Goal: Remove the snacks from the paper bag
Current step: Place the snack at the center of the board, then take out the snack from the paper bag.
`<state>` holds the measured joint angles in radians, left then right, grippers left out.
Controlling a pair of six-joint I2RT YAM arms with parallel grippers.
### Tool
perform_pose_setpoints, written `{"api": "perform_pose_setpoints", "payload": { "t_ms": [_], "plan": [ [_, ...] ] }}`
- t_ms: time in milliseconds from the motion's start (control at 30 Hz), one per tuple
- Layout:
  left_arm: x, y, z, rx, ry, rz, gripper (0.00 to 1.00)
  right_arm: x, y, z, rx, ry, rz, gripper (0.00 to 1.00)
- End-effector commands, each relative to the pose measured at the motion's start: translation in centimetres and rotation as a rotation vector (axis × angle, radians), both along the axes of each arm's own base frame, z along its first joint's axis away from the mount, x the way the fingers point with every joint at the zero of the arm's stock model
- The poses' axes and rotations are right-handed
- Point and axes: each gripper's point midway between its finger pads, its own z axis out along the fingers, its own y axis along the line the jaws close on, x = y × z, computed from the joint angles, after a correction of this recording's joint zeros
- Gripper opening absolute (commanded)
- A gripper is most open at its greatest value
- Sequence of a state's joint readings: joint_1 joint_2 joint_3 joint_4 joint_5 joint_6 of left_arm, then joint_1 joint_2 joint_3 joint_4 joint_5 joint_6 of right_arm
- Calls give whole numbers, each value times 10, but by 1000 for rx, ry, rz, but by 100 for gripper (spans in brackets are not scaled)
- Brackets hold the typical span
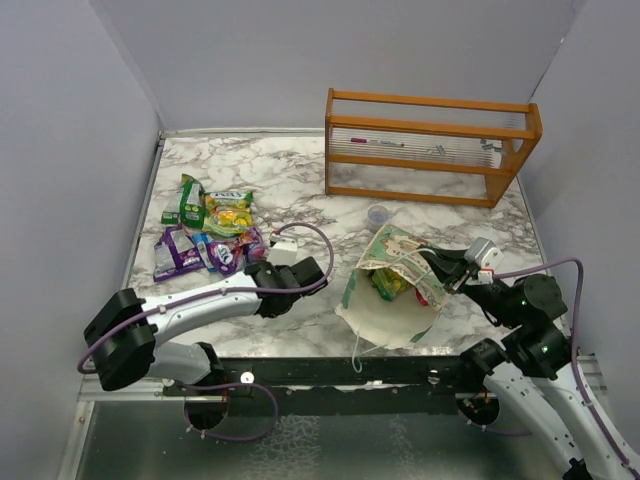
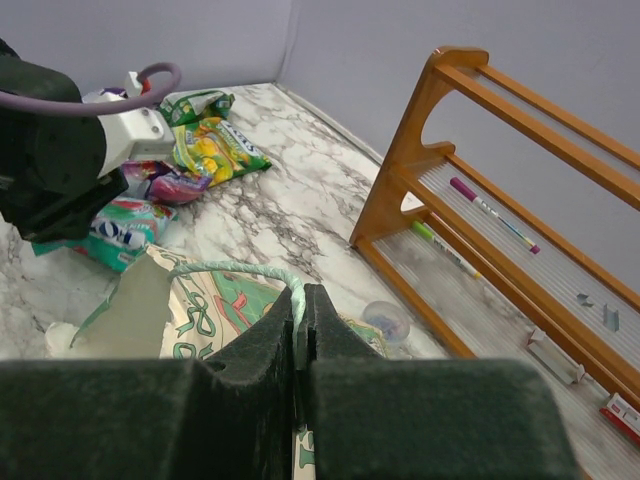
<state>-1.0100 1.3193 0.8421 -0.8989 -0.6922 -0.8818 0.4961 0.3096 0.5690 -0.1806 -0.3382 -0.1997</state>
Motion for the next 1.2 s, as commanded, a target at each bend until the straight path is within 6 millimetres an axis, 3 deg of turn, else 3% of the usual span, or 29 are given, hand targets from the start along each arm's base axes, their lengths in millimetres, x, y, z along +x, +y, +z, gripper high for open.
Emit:
{"api": "perform_pose_setpoints", "payload": {
  "t_ms": [0, 167, 333, 467, 633, 900, 1033, 1167],
  "plan": [
    [-8, -26, 17, -236, 1, -77, 50, 1, 1, 2, 1, -18, 6, 2],
    [-17, -51, 82, -600, -123, -179, 67, 1, 2, 1, -1, -16, 9, 2],
    [-35, -80, 139, -932, -204, -330, 70, 1, 2, 1, -1, -16, 8, 2],
    [-48, -107, 163, -1099, -209, -467, 70, 1, 2, 1, -1, -15, 9, 2],
    [-60, -147, 175, -1239, -164, -618, 84, 1, 2, 1, -2, -14, 9, 2],
    [-90, -192, 191, -1241, -223, -786, 84, 2, 3, -1, -5, -11, 9, 2],
    [-109, -221, 184, -1167, -234, -867, 79, 2, 3, -1, -5, -10, 9, 2],
    [-121, -251, 155, -1011, -245, -923, 77, 2, 3, -1, -5, -11, 9, 2]
  ]
}}
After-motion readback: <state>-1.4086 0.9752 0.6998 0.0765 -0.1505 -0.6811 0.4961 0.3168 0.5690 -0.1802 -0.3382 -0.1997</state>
